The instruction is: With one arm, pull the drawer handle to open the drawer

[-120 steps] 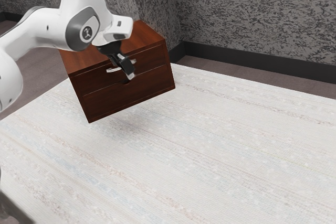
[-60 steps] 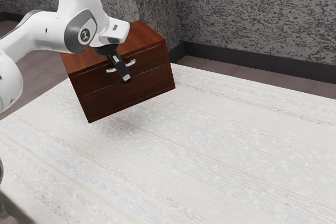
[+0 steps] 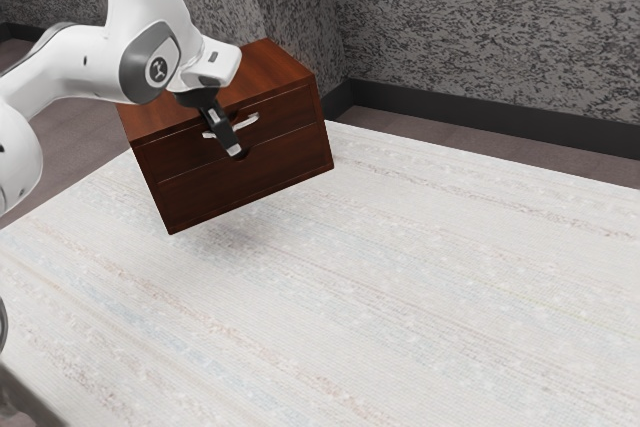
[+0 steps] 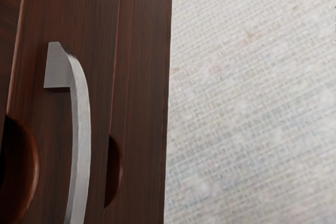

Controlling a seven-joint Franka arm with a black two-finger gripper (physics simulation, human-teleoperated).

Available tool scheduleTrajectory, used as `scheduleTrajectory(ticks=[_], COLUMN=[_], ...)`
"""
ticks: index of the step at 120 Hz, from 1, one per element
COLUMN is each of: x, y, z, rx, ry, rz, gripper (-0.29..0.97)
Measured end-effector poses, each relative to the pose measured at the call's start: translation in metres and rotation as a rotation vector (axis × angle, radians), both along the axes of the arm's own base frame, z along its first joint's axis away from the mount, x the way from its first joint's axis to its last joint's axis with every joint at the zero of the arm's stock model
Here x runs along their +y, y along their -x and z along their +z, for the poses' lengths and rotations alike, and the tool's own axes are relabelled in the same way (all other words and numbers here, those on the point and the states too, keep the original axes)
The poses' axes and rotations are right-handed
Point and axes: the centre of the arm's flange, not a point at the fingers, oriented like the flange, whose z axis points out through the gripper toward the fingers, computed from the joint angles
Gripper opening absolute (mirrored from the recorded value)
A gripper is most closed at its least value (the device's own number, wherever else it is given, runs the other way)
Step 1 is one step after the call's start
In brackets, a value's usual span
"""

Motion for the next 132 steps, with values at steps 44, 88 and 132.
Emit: scheduleTrajectory(ticks=[44, 88, 132], x=[0.009, -0.001, -0.016], y=[0.000, 0.001, 0.002], z=[-0.009, -0.009, -0.019], rx=[-0.005, -0.011, -0.010], ry=[0.005, 0.000, -0.003], rz=[0.002, -0.006, -0.020], gripper=[0.61, 0.58, 0.49])
